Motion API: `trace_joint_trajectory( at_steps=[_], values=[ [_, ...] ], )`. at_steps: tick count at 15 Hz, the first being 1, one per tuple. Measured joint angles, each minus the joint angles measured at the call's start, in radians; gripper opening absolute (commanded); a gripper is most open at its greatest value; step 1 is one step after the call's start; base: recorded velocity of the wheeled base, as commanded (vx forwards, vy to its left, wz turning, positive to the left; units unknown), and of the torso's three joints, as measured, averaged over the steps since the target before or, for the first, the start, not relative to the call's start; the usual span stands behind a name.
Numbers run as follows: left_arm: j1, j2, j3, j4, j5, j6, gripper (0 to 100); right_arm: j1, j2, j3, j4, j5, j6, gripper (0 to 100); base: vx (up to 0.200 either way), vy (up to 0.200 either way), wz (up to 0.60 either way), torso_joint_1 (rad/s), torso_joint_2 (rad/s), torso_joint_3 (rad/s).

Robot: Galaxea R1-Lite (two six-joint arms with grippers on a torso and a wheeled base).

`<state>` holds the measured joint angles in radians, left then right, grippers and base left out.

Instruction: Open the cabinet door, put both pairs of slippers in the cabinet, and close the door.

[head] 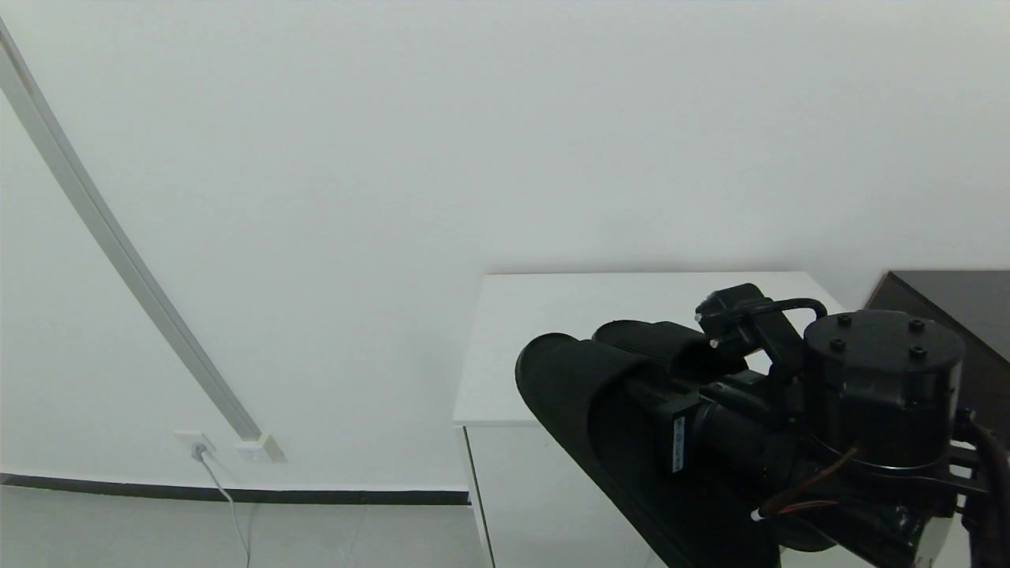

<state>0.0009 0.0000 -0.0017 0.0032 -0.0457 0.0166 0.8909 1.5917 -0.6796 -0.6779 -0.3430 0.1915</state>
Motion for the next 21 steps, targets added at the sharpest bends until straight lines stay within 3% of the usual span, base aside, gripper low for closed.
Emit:
trace_joint_trajectory(
  at_steps=[3,12,21],
  values=[
    [0.0,0.0,0.0,0.0,0.0,0.0,0,0.015,-0.019,0.019,0.0,-0.001,0.0,0,0.0,0.0,0.0,0.0,0.0,0.0],
    [0.0,0.0,0.0,0.0,0.0,-0.001,0,0.037,-0.032,0.042,-0.004,-0.003,-0.001,0,-0.2,0.0,0.0,0.002,0.0,0.004],
    [0.001,0.0,0.0,0.0,0.001,-0.005,0,0.042,-0.035,0.059,-0.006,-0.004,-0.007,0,0.0,0.0,0.0,0.0,0.0,0.0]
  ],
)
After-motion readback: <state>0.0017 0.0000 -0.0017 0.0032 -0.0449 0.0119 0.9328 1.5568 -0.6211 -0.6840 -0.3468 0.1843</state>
